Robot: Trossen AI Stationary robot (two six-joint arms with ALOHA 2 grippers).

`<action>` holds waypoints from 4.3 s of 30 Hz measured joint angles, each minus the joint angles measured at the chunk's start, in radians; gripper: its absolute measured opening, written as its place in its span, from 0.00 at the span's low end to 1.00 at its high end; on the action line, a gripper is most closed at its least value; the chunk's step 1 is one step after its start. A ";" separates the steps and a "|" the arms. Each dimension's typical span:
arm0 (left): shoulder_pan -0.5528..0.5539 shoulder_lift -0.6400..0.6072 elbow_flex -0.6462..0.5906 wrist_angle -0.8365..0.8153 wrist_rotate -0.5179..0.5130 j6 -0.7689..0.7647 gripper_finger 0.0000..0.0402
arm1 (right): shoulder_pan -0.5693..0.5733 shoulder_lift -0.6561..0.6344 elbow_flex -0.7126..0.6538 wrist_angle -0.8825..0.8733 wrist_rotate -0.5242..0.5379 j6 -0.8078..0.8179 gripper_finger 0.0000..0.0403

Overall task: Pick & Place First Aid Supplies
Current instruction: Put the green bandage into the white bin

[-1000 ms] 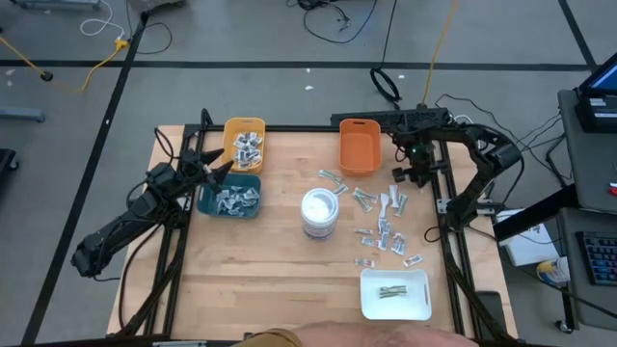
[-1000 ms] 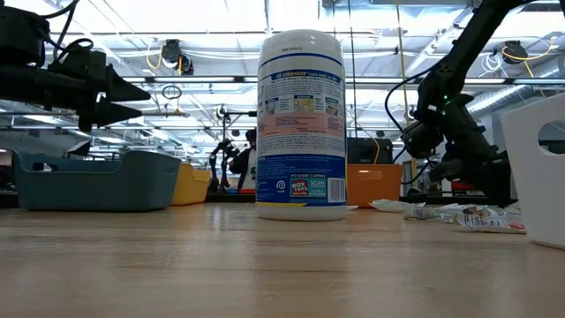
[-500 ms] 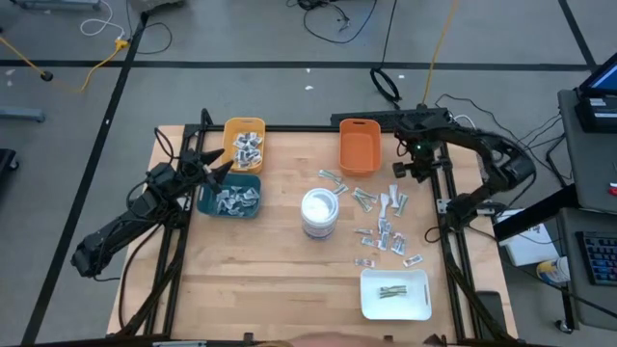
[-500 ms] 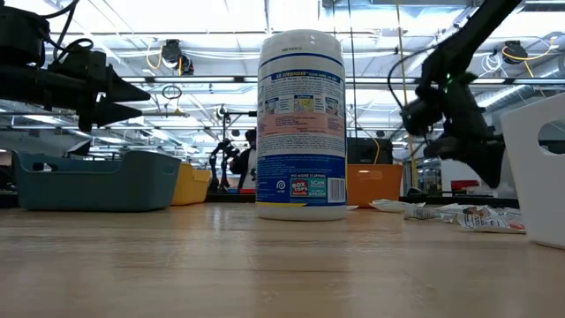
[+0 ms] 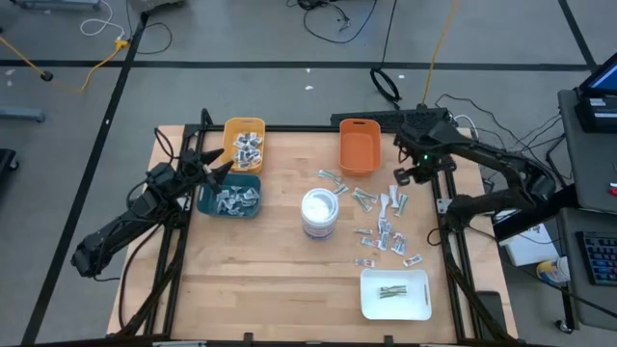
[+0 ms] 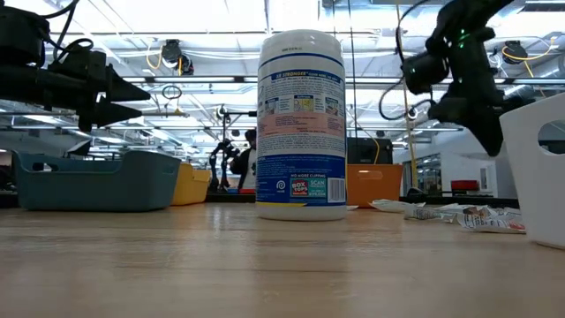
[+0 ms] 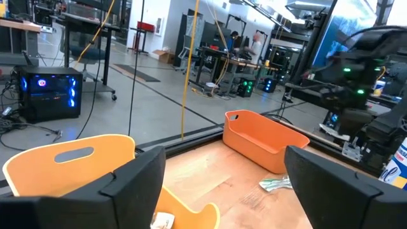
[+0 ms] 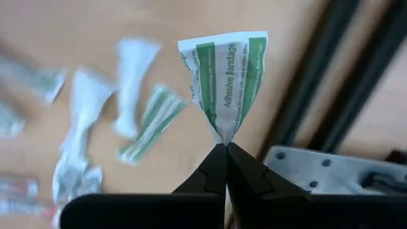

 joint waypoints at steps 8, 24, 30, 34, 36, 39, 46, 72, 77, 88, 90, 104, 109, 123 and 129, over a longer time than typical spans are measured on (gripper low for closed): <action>0.000 0.000 0.000 0.000 0.000 0.000 0.77 | 0.367 -0.037 0.000 0.002 -0.037 0.011 0.00; 0.000 0.000 0.000 0.000 0.000 0.000 0.82 | 1.214 -0.042 0.000 0.349 -0.110 0.275 0.00; 0.000 0.000 0.000 0.000 0.000 0.000 0.81 | 1.376 -0.039 0.000 0.584 -0.110 0.315 0.00; 0.000 0.000 0.000 0.000 0.000 0.000 0.78 | 1.428 -0.039 0.000 0.642 -0.107 0.342 0.00; 0.000 0.000 0.000 0.000 0.000 0.000 0.77 | 1.438 -0.025 0.000 0.639 -0.106 0.366 0.00; 0.000 0.000 0.000 0.000 0.000 0.000 0.76 | 1.436 0.030 0.000 0.638 -0.106 0.368 0.00; 0.000 0.000 0.000 0.000 0.000 0.000 0.77 | 1.435 0.192 0.000 0.654 -0.109 0.287 0.00; 0.000 0.000 0.000 0.000 0.000 0.000 0.77 | 1.369 0.020 -0.001 0.570 -0.028 0.465 0.58; 0.000 0.000 0.000 0.000 0.000 0.000 0.76 | 1.339 -0.068 -0.001 0.528 -0.023 0.463 0.59; 0.000 0.000 0.000 0.000 0.000 0.000 0.82 | 1.106 -0.170 -0.001 0.491 0.078 0.463 0.54; 0.000 0.000 0.000 0.000 0.000 0.000 0.82 | 1.024 -0.187 -0.001 0.470 0.093 0.462 0.53; 0.000 0.000 0.000 0.000 0.000 0.000 0.76 | 0.500 -0.207 -0.010 0.241 0.142 0.497 0.52; 0.000 0.000 0.000 0.000 0.000 0.000 0.75 | 0.354 -0.191 -0.041 0.268 0.129 0.479 0.52; 0.000 0.000 0.000 0.000 0.000 0.000 0.82 | 0.259 0.038 -0.208 0.550 0.048 0.371 0.52; 0.000 0.000 0.000 0.000 0.000 0.000 0.80 | 0.218 0.135 -0.247 0.643 0.050 0.362 0.52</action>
